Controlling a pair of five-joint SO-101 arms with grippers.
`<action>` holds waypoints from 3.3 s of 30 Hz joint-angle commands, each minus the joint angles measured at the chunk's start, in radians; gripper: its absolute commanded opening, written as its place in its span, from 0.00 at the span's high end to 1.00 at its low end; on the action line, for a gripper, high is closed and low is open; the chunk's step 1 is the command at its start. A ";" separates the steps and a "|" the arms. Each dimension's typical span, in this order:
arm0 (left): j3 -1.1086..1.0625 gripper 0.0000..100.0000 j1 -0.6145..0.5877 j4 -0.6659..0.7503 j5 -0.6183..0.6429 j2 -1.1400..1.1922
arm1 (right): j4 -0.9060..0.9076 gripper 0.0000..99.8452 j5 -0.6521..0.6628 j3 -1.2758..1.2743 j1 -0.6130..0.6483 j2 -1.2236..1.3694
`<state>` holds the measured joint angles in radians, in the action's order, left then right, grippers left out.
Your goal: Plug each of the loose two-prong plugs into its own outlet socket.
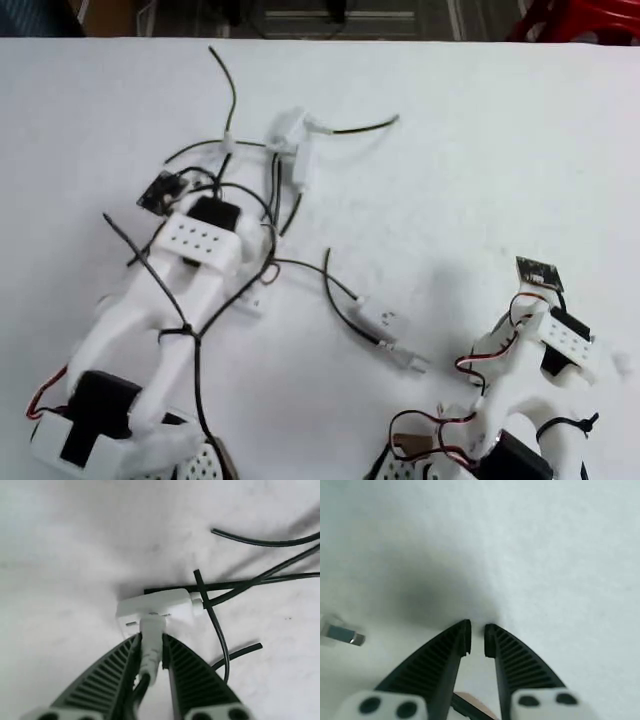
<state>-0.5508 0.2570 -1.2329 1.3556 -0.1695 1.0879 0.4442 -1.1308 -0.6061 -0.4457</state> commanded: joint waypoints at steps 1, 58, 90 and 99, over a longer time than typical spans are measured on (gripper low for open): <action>0.009 0.97 -0.022 -0.035 0.005 -0.007 | -0.030 0.93 -0.006 -0.003 0.005 0.001; -0.107 0.97 0.059 0.164 0.012 -0.001 | -0.028 0.93 0.002 -0.003 0.005 0.001; -0.178 0.97 0.170 0.124 0.018 -0.001 | -0.025 0.93 0.002 -0.005 0.005 0.001; -0.175 0.97 0.062 0.129 0.232 -0.001 | -0.025 0.93 0.002 -0.005 0.005 0.001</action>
<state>-0.7319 0.3552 -1.1132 1.5535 -0.1649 1.0863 0.4442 -1.1308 -0.6061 -0.4457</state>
